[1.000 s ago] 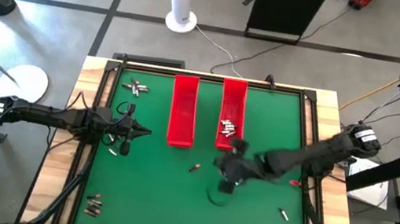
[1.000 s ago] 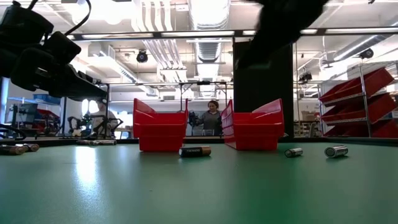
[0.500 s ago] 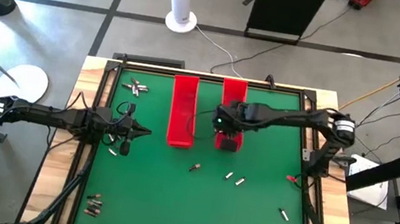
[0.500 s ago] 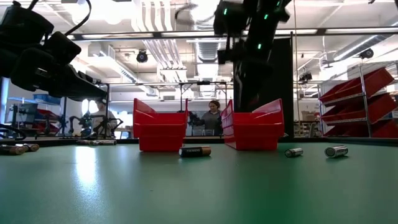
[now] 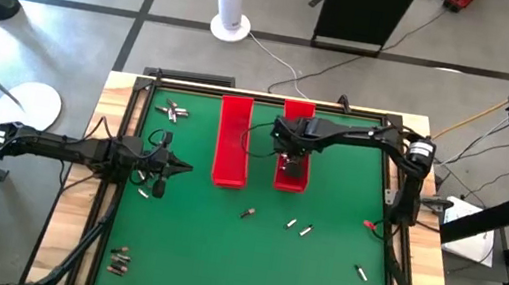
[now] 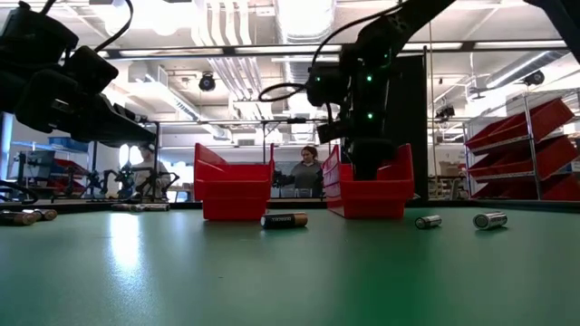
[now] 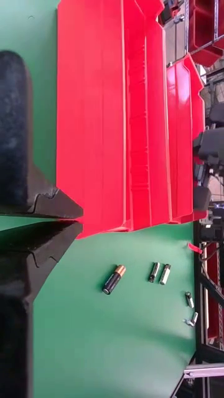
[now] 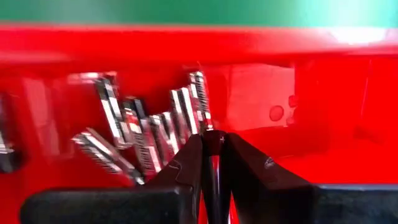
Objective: Sort batteries
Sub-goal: Put the silver battery into the right red bin
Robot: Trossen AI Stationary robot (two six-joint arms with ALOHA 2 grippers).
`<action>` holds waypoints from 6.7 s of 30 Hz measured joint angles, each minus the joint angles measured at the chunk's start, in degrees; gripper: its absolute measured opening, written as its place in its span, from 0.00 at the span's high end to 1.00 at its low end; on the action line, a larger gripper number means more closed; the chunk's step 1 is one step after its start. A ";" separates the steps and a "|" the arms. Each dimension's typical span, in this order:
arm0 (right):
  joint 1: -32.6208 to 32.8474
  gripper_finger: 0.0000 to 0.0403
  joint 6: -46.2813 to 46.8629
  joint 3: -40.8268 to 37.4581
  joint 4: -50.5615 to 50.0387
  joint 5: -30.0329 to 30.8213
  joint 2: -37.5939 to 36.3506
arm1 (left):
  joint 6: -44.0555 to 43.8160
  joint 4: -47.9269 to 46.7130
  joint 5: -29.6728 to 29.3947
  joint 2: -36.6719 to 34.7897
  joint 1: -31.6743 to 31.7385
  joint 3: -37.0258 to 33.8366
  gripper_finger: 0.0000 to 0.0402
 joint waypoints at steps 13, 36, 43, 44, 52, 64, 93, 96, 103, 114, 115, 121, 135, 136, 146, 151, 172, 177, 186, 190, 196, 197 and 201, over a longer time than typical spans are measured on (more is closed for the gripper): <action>-2.66 0.88 -2.20 0.04 5.50 -6.12 2.47 | 0.00 -0.02 -0.01 0.02 0.00 -0.01 1.00; -3.29 0.68 -2.35 0.96 7.99 -5.49 5.21 | 0.00 -0.02 0.01 0.04 0.00 -0.01 1.00; -3.20 0.62 -2.59 0.96 7.97 -5.22 2.06 | 0.00 -0.02 -0.01 0.04 0.00 0.01 1.00; -3.13 0.61 -2.59 0.98 7.96 -4.70 1.18 | 0.00 -0.02 -0.01 0.04 0.00 0.01 1.00; -0.80 0.57 -0.88 0.99 5.23 -1.39 -10.15 | 0.00 -0.02 -0.01 0.04 0.00 0.00 1.00; 18.18 0.65 8.32 -12.73 9.33 -12.05 -27.45 | 0.00 -0.02 -0.01 0.04 0.00 0.00 1.00; 34.10 0.59 22.13 -59.79 64.70 -13.39 -33.88 | 0.00 -0.02 -0.01 0.04 0.00 0.01 1.00; 34.06 0.61 21.28 -62.83 68.78 -13.49 -33.48 | 0.00 -0.02 -0.01 0.04 0.00 -0.01 1.00; 34.10 0.66 19.05 -66.11 73.60 -14.99 -33.46 | 0.00 -0.02 0.00 0.04 0.00 0.01 1.00; 34.06 0.72 14.34 -63.81 74.33 -15.04 -27.00 | 0.00 -0.02 -0.01 0.04 0.00 0.00 1.00; 34.06 0.73 14.43 -63.31 74.46 -15.15 -25.93 | 0.00 -0.02 -0.01 0.04 0.00 0.00 1.00; 34.06 0.78 14.61 -61.31 74.88 -15.39 -20.32 | 0.00 -0.02 -0.01 0.04 0.00 0.01 1.00; 34.04 0.87 21.33 -61.27 72.24 -14.89 -18.97 | 0.00 -0.02 0.00 0.04 0.00 0.01 1.00; 34.06 0.87 21.88 -60.82 70.83 -14.85 -19.54 | 0.00 -0.01 0.00 0.04 0.00 0.01 1.00; 34.19 0.88 18.79 -44.01 34.40 -12.99 -27.00 | 0.00 -0.02 0.00 0.04 0.00 0.00 1.00; 34.02 0.88 14.12 -32.11 17.75 -5.22 -27.07 | 0.00 -0.02 -0.01 0.04 0.00 0.01 1.00; 18.11 0.88 0.81 -8.37 8.74 0.61 -26.94 | 0.00 -0.01 -0.01 0.04 0.00 0.00 1.00; 12.46 0.88 -0.75 -10.02 10.02 0.57 -26.94 | 0.00 -0.01 -0.01 0.04 0.00 0.00 1.00; 4.05 0.88 0.26 -10.87 12.59 0.07 -20.33 | 0.00 0.00 -0.01 0.04 0.00 0.00 1.00; 1.23 0.88 1.08 -8.21 9.18 -3.41 -15.40 | 0.00 0.00 -0.01 0.04 0.00 0.01 1.00; -1.05 0.88 1.79 -3.98 4.70 -5.73 -8.47 | 0.00 0.00 -0.01 0.04 0.00 0.01 1.00; -1.24 0.88 2.07 -3.09 4.29 -5.73 -7.60 | 0.00 0.00 -0.01 0.04 0.00 0.00 1.00; -1.58 0.87 2.16 -0.14 3.41 -5.95 -5.17 | 0.00 -0.01 -0.01 0.04 0.00 0.01 1.00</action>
